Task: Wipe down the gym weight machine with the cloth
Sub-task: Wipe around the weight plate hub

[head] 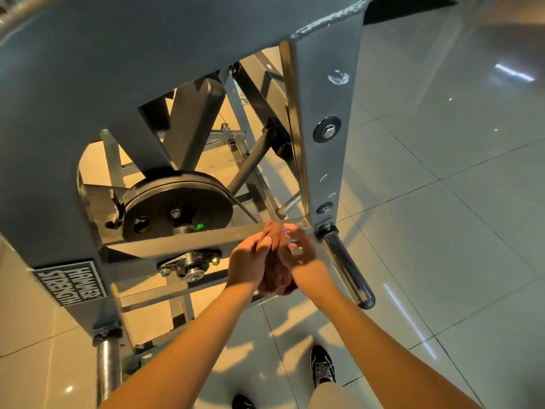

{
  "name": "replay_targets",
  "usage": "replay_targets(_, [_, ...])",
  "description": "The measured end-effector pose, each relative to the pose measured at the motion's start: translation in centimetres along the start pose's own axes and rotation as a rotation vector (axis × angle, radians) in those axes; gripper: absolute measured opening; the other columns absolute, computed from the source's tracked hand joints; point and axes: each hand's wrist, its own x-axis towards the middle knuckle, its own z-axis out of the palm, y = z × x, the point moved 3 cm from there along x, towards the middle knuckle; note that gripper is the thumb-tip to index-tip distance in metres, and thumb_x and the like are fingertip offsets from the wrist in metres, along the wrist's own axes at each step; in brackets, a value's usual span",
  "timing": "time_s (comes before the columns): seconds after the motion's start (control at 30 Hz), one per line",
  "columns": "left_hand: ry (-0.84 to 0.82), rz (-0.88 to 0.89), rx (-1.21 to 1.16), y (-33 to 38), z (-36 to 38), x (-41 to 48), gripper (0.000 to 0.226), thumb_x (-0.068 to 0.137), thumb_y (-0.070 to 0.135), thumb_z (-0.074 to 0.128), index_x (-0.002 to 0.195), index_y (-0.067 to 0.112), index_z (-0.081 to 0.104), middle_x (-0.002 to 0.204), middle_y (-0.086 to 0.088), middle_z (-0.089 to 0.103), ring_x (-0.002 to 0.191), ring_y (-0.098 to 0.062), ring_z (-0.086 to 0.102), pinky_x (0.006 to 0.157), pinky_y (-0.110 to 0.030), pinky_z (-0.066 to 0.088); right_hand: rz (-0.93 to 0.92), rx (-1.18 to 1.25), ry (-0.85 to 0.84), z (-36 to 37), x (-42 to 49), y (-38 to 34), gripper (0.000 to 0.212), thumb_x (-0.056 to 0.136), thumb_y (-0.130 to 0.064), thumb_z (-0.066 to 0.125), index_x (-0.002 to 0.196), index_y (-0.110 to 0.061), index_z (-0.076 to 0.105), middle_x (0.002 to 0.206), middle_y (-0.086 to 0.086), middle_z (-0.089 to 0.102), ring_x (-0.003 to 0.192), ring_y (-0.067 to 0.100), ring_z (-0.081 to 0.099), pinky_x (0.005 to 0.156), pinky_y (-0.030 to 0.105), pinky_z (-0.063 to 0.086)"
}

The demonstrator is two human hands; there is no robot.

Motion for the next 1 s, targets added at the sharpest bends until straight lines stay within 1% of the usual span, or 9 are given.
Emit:
replay_targets(0.1, [-0.101, -0.193, -0.057, 1.3, 0.7, -0.5, 0.026, 0.105, 0.039, 0.045, 0.092, 0.029, 0.066, 0.102, -0.004, 0.070, 0.090, -0.017, 0.062, 0.082, -0.031, 0.051, -0.122, -0.090, -0.004, 0.8, -1.3, 0.5, 0.044, 0.097, -0.013, 0.066, 0.137, -0.024, 0.054, 0.120, -0.017, 0.051, 0.106, 0.003, 0.054, 0.078, 0.005, 0.047])
replay_targets(0.17, [-0.165, -0.195, 0.024, 1.6, 0.8, -0.4, 0.032, 0.106, 0.041, 0.042, 0.088, 0.026, 0.063, 0.095, -0.004, 0.068, 0.087, -0.016, 0.061, 0.075, -0.029, 0.046, -0.095, -0.077, 0.147, 0.8, -1.1, 1.1, 0.023, 0.098, -0.012, 0.064, 0.121, -0.014, 0.065, 0.110, -0.010, 0.063, 0.107, 0.013, 0.062, 0.072, 0.005, 0.048])
replay_targets(0.3, [-0.198, 0.194, 0.313, 1.8, -1.2, 0.5, 0.037, 0.107, 0.030, 0.043, 0.077, 0.020, 0.062, 0.076, 0.000, 0.061, 0.079, -0.021, 0.058, 0.072, -0.031, 0.042, -0.086, -0.205, 0.283, 0.2, 0.1, 0.8, 0.023, 0.101, -0.008, 0.055, 0.116, -0.016, 0.071, 0.108, -0.002, 0.066, 0.098, 0.014, 0.059, 0.081, 0.008, 0.043])
replay_targets(0.4, [-0.131, 0.454, 0.471, 0.8, -2.7, 2.0, 0.028, 0.106, 0.024, 0.047, 0.097, 0.013, 0.071, 0.092, -0.006, 0.069, 0.088, -0.018, 0.062, 0.087, -0.033, 0.052, -0.150, -0.346, 0.382, -0.1, 2.3, 1.4, 0.033, 0.097, -0.002, 0.056, 0.124, -0.015, 0.069, 0.112, -0.004, 0.063, 0.099, 0.007, 0.055, 0.090, 0.017, 0.042])
replay_targets(0.5, [-0.168, 0.445, 0.650, 0.5, -2.4, 3.3, 0.032, 0.107, 0.031, 0.045, 0.130, 0.019, 0.065, 0.128, -0.005, 0.066, 0.122, -0.022, 0.057, 0.108, -0.035, 0.041, -0.394, -0.469, 0.149, 3.1, 4.1, 1.2, 0.035, 0.089, -0.006, 0.075, 0.123, -0.010, 0.067, 0.121, 0.007, 0.067, 0.114, 0.022, 0.064, 0.104, 0.031, 0.051])
replay_targets(0.63, [-0.315, 0.417, 0.837, 0.0, -1.3, 3.9, 0.051, 0.106, 0.042, 0.042, 0.153, 0.022, 0.041, 0.157, 0.000, 0.043, 0.145, -0.019, 0.036, 0.121, -0.032, 0.019, -0.478, -0.608, -0.047, 3.6, 5.0, 1.8, 0.060, 0.080, -0.030, 0.082, 0.124, 0.006, 0.062, 0.134, 0.025, 0.061, 0.131, 0.042, 0.053, 0.115, 0.056, 0.038])
replay_targets(0.8, [-0.294, 0.408, 0.831, -1.3, -0.9, 4.2, 0.052, 0.109, 0.045, 0.028, 0.154, 0.023, 0.041, 0.158, 0.004, 0.043, 0.146, -0.016, 0.036, 0.122, -0.032, 0.021, -0.229, -0.500, 0.145, 1.5, 6.8, 3.6, 0.055, 0.093, -0.026, 0.071, 0.139, -0.001, 0.053, 0.154, 0.014, 0.043, 0.148, 0.030, 0.032, 0.123, 0.027, 0.013])
replay_targets(0.9, [-0.299, 0.416, 0.810, -1.1, -0.9, 4.0, 0.051, 0.109, 0.044, 0.031, 0.154, 0.022, 0.039, 0.158, 0.002, 0.042, 0.146, -0.016, 0.036, 0.123, -0.032, 0.020, -0.244, -0.424, 0.283, 2.6, 5.4, 1.6, 0.034, 0.102, -0.014, 0.051, 0.127, 0.006, 0.062, 0.136, 0.023, 0.060, 0.132, 0.035, 0.052, 0.116, 0.038, 0.036])
replay_targets(1.0, [-0.321, 0.403, 0.745, -0.7, -1.4, 3.8, 0.049, 0.107, 0.038, 0.042, 0.151, 0.019, 0.043, 0.152, -0.004, 0.048, 0.141, -0.021, 0.042, 0.120, -0.033, 0.024, -0.378, -0.281, 0.100, 4.4, 3.7, 0.2, 0.049, 0.086, -0.021, 0.078, 0.120, 0.011, 0.065, 0.123, 0.026, 0.067, 0.119, 0.037, 0.064, 0.105, 0.046, 0.051])
